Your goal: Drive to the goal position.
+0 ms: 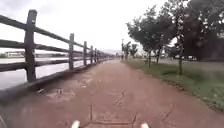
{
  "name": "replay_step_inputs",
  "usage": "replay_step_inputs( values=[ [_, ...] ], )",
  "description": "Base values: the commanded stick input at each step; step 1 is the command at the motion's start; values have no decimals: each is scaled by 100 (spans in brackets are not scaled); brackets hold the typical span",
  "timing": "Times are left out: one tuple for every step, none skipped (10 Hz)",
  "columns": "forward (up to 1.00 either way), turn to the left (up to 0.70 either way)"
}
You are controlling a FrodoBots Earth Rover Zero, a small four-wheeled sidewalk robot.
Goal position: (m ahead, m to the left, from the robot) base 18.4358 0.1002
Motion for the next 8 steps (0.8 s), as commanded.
replay_step_inputs(
  values=[
    [100, 0],
    [100, 0],
    [100, 0],
    [100, 0],
    [100, 0],
    [100, 0],
    [100, 0],
    [100, 0]
  ],
)
